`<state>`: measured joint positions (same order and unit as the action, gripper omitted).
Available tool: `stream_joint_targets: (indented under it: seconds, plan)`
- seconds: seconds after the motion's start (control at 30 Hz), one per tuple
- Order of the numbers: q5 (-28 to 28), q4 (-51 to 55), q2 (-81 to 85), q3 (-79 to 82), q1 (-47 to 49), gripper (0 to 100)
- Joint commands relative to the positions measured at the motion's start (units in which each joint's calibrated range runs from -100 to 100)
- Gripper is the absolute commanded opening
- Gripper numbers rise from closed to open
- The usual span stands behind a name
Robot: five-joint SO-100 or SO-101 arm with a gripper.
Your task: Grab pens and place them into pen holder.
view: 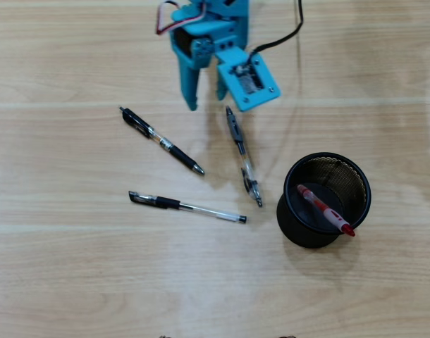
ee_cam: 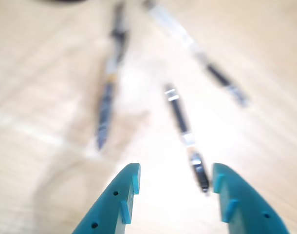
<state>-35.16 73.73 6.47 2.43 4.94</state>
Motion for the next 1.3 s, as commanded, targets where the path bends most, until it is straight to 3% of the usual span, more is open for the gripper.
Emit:
stream_joint_targets:
  seconds: [0.0, 0.13, 0.6, 0.77, 0.93, 1.27]
  plan:
    - [-2.2, -3.2, -6.3, -0.6, 3.4, 22]
    - [-5.1, -5.7, -12.9, -0.9, 5.9, 22]
    - [-5.0, -10.3, -26.1, -0.9, 4.6, 22]
    - [-5.5, -10.3, -28.8, -0.9, 4.0, 15]
    - [-5.5, -10.2, -28.6, -0.9, 1.9, 1]
    - [-5.0, -4.8, -17.5, -9.8, -5.8, 2]
